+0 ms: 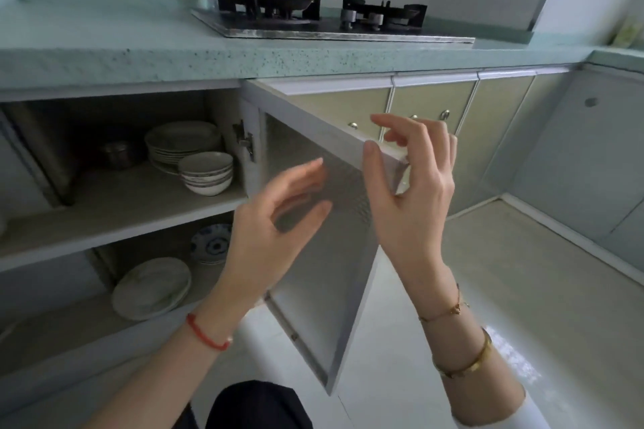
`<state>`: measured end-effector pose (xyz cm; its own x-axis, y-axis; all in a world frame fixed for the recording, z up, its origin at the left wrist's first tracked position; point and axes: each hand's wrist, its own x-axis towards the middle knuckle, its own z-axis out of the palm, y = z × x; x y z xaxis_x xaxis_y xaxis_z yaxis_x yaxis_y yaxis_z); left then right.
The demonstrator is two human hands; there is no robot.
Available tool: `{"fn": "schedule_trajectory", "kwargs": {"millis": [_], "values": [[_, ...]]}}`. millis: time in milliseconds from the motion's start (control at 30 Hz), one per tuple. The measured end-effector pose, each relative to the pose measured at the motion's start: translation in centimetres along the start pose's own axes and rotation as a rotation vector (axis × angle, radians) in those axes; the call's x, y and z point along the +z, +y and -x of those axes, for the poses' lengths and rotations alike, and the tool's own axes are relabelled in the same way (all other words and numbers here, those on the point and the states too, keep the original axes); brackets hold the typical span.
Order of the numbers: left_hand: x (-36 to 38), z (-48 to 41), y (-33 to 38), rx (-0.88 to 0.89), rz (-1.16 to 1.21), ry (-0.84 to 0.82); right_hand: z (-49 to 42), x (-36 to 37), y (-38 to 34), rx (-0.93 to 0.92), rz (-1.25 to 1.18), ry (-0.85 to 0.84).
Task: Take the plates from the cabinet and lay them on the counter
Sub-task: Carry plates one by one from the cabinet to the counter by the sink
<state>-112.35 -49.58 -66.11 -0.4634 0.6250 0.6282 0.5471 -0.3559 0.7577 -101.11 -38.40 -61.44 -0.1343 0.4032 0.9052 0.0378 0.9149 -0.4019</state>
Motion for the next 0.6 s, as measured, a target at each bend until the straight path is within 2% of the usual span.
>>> {"fn": "schedule_trajectory", "kwargs": {"millis": [133, 267, 500, 600], "values": [[-5.6, 0.2, 0.3, -0.049, -0.011, 0.137, 0.3, 2.0, -2.8, -0.074, 0.133, 0.06], [-11.8, 1.1, 0.0, -0.083, -0.088, 0.276, 1.1, 4.8, -4.5, -0.075, -0.157, -0.075], [-19.3, 4.1, -4.7, -0.24, -0.187, 0.452, 6.4, 15.1, -5.5, 0.258, -0.481, -0.441], [-20.9, 5.4, -7.8, -0.338, -0.216, 0.482, 9.5, 20.0, -4.9, 0.366, -0.519, -0.554]]}}
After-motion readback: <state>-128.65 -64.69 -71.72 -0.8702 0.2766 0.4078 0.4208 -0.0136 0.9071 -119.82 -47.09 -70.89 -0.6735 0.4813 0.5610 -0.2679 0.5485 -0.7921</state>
